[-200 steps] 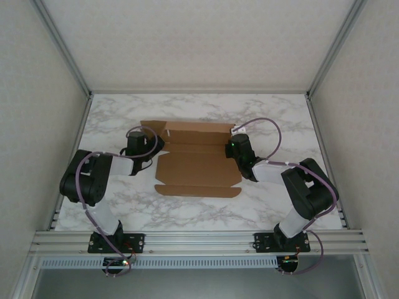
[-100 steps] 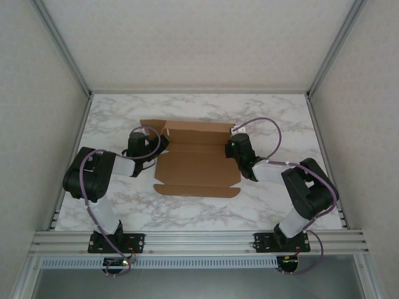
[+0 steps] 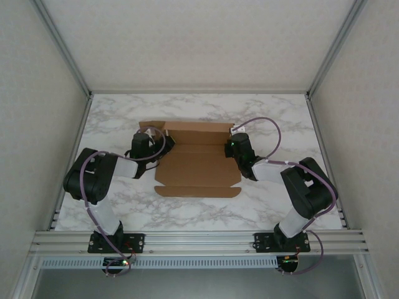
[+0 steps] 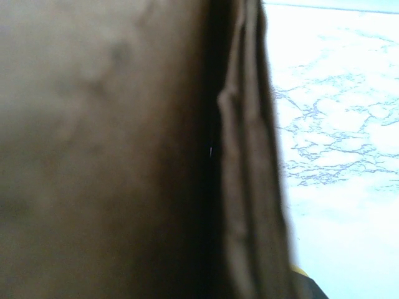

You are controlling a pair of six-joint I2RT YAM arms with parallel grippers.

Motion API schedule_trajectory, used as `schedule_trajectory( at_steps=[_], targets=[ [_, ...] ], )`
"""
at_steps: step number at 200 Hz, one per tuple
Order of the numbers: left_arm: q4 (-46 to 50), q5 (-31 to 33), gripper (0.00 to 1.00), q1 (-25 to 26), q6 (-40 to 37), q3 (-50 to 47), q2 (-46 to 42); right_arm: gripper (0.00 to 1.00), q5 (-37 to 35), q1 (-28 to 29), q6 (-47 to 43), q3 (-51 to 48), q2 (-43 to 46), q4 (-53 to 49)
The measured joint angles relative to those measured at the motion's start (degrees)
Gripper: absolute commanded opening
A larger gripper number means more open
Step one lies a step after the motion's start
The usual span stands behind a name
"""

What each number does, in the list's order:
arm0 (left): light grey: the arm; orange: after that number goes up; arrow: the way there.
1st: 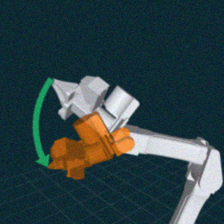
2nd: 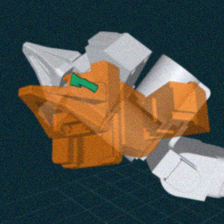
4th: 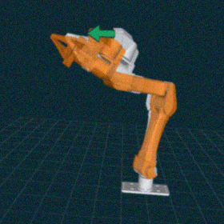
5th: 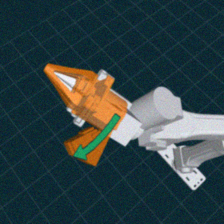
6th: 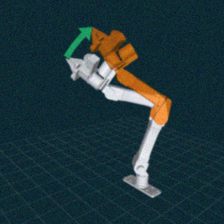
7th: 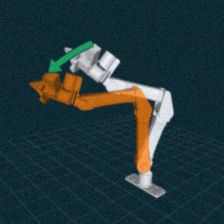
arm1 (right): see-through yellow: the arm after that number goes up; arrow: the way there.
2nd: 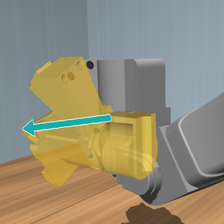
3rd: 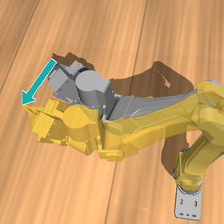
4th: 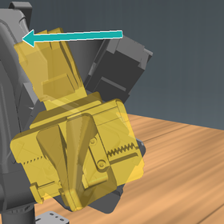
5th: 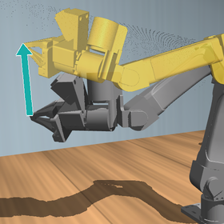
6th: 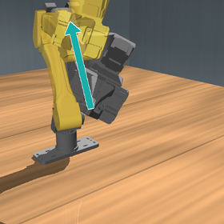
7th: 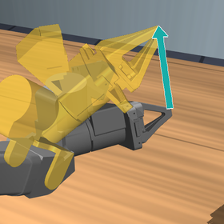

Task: Fold the paper box

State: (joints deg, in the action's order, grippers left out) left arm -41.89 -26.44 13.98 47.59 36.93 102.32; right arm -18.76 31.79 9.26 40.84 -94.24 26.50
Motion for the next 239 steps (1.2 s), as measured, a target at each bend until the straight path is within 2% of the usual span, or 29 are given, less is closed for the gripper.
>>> schedule_trajectory(
  at_steps=[59, 92, 112, 181, 218, 225, 232, 239],
  targets=[
    [-0.76, -0.07, 0.53, 1.22, 0.42, 2.05, 4.00, 0.00, 0.37, -0.15, -0.09, 0.98, -0.57, -0.66],
    [0.13, 0.07, 0.54, 1.20, 0.37, 2.40, 3.74, 0.00, 0.42, -0.42, -0.09, 1.55, -0.74, -1.40],
    [3.76, 0.85, 0.54, 1.27, 0.13, 2.27, 0.83, 0.00, 0.46, -0.85, -0.04, 1.88, -0.74, -2.03],
    [14.95, 11.54, 0.54, 0.74, -3.63, -3.96, -25.70, 0.00, 0.92, -1.81, 0.94, 2.51, -0.72, -3.19],
    [17.55, 23.08, 0.55, 0.55, -7.65, -11.17, -43.36, 0.00, 0.83, -1.81, 1.03, 2.49, -0.68, -3.23],
    [17.90, 26.10, 0.57, 0.52, -8.87, -12.55, -46.75, 0.00, 0.87, -1.81, 0.96, 2.49, -0.68, -3.21],
    [18.60, 29.24, 0.66, 0.42, -10.05, -13.42, -49.64, 0.00, 1.01, -1.81, 0.83, 2.49, -0.68, -3.21],
    [19.37, 32.28, 0.69, 0.00, -10.97, -13.70, -51.84, 0.00, 1.25, -1.81, 0.74, 2.49, -0.68, -3.19]
  ],
)
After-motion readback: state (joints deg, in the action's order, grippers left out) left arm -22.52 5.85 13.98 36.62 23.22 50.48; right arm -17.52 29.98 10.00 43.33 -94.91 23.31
